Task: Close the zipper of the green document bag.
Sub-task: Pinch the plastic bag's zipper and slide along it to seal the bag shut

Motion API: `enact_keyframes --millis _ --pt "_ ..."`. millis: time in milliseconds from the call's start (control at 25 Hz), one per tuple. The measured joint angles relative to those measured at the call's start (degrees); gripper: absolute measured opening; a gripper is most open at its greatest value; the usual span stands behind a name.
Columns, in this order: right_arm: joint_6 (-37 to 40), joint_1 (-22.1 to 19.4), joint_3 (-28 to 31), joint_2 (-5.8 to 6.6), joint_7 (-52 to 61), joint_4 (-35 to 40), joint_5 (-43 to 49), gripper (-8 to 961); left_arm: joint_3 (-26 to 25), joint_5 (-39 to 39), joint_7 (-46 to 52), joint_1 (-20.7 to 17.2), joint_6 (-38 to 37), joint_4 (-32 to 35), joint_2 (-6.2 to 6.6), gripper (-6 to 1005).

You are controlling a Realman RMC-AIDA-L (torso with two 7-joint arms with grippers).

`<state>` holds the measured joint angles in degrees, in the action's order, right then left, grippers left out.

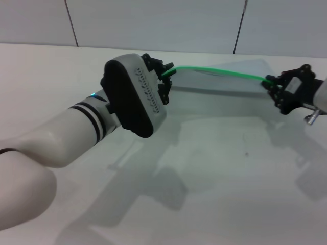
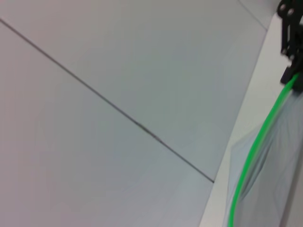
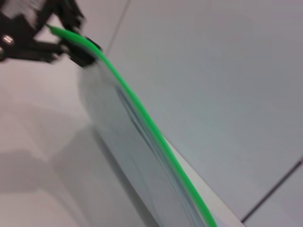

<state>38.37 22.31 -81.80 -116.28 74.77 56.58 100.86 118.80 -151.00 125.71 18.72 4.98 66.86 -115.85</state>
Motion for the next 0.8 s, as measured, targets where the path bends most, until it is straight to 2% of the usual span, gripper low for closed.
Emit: enact_keyframes --millis 240,800 --pt "0.20 -0.62 3.57 0.07 -0.18 -0.72 1.34 85 -0.41 0.00 -0.46 -1.33 0.33 0.61 0.07 168" --pt "0.05 -1.04 7.30 0.09 -0.24 -1.29 2.65 91 -1.07 0.00 -0.47 -3.15 1.08 0.64 -0.08 179"
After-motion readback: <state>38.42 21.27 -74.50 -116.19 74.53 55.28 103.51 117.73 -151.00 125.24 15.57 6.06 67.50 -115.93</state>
